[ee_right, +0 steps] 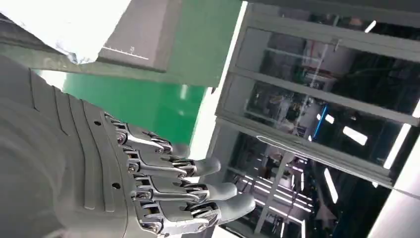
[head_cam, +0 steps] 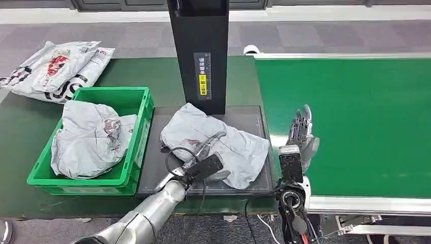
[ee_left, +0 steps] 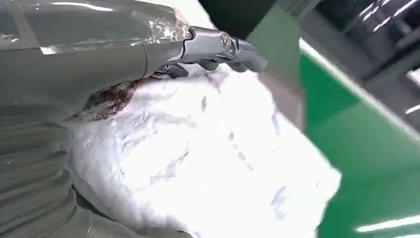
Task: Moved the parcel from conveyor to table for the left to box.
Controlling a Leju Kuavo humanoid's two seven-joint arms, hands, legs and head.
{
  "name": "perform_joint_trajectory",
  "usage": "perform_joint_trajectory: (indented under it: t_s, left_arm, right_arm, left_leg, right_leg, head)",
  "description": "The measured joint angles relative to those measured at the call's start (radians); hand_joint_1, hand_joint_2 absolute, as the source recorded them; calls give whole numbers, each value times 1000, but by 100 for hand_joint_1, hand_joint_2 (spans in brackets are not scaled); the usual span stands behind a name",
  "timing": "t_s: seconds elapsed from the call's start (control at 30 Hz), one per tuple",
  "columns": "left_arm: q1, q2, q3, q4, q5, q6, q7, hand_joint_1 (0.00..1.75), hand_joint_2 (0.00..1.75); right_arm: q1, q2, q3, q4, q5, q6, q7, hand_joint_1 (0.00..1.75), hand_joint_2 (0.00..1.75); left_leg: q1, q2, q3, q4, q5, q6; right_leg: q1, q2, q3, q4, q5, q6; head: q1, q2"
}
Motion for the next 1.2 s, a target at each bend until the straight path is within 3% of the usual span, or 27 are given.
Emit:
perform_joint_trajectory:
  t_s: [0.2,0.27,0.5,0.73,0.9,1.03,1.2]
  left_arm:
    - [-24,3,-56,54,-103,-129,140,0,175]
    - [-41,5,-71,63,-122,-178,183,175,175]
    - [-84,6,-72,80,-103,-252,193,175,175]
    - [-110,-2,-72,85,-97,-204,204,175,175]
    - [-144,-11,-37,76,-23,36,180,175,175]
    - [-235,-10,46,37,24,246,100,175,175]
    - [-306,13,95,-35,-130,541,144,175,175]
  right_arm:
    - [-7,0,-3,0,-5,28,-8,0,0]
    - [-8,0,-3,0,1,32,-3,0,0]
    - [-11,3,-3,-8,24,39,22,0,0]
    - [3,7,-3,-44,44,31,41,0,0]
    - [36,7,-10,-72,52,16,45,0,0]
    - [59,7,-18,-75,44,4,24,0,0]
    - [67,7,-22,-93,44,-4,27,0,0]
  left_leg:
    - [0,-1,0,-1,0,0]
    - [1,-3,1,-1,0,0]
    - [1,-4,3,-1,1,1]
    - [1,-4,3,0,1,1]
    - [1,-3,1,0,1,1]
    - [1,-3,-1,0,2,0]
    - [1,-3,-1,0,2,0]
  right_leg:
    - [2,0,1,1,-1,-1]
    - [2,-3,3,1,-1,-1]
    - [0,-4,6,1,-2,0]
    - [0,-3,5,1,-1,0]
    - [0,-3,1,1,0,0]
    - [1,-3,1,1,0,-1]
    - [1,-3,0,1,0,-1]
  head:
    - [0,0]
    - [0,0]
    - [0,0]
    - [0,0]
    - [0,0]
    - [0,0]
    - [0,0]
